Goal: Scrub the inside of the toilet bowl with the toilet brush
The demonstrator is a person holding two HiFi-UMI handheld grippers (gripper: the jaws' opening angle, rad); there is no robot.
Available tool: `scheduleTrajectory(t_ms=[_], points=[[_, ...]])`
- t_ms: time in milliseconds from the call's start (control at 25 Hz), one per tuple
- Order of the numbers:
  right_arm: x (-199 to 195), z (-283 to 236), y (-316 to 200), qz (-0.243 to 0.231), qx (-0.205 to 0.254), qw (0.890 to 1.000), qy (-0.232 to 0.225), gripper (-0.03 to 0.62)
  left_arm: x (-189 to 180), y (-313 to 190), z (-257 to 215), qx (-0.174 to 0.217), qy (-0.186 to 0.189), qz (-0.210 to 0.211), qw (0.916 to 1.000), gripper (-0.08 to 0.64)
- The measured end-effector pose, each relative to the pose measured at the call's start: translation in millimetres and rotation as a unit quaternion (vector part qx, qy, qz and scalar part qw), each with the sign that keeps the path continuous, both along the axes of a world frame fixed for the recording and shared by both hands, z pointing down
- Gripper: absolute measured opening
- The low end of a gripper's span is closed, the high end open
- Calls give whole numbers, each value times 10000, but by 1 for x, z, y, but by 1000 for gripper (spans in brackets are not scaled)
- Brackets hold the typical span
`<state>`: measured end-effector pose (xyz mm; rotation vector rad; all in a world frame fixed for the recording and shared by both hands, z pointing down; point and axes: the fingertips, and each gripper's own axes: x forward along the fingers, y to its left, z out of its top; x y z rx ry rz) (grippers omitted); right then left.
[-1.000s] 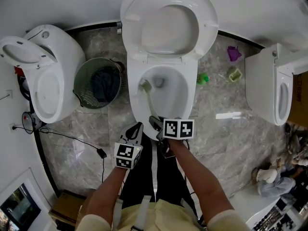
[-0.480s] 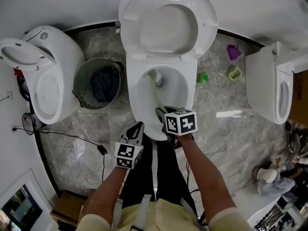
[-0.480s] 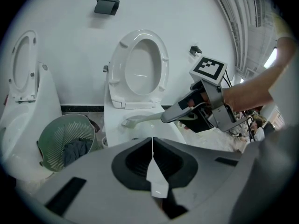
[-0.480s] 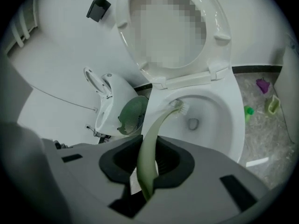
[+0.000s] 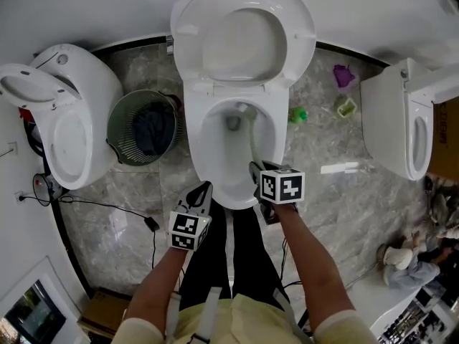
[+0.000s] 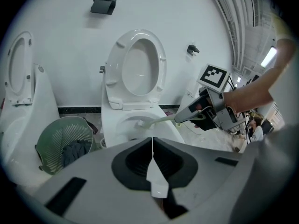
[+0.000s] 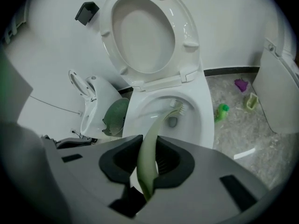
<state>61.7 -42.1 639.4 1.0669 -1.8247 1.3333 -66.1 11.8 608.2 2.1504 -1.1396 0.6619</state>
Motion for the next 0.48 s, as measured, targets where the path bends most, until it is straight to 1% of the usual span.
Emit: scheduleTrajectory(t_ms=[280, 480], points=[[24, -3, 28, 265, -180, 9987, 390, 83, 8, -4, -10, 77, 44, 98, 9999, 14], [28, -6, 49, 322, -400, 9976, 457, 83, 10, -6, -17, 126, 49, 131, 9998, 14]])
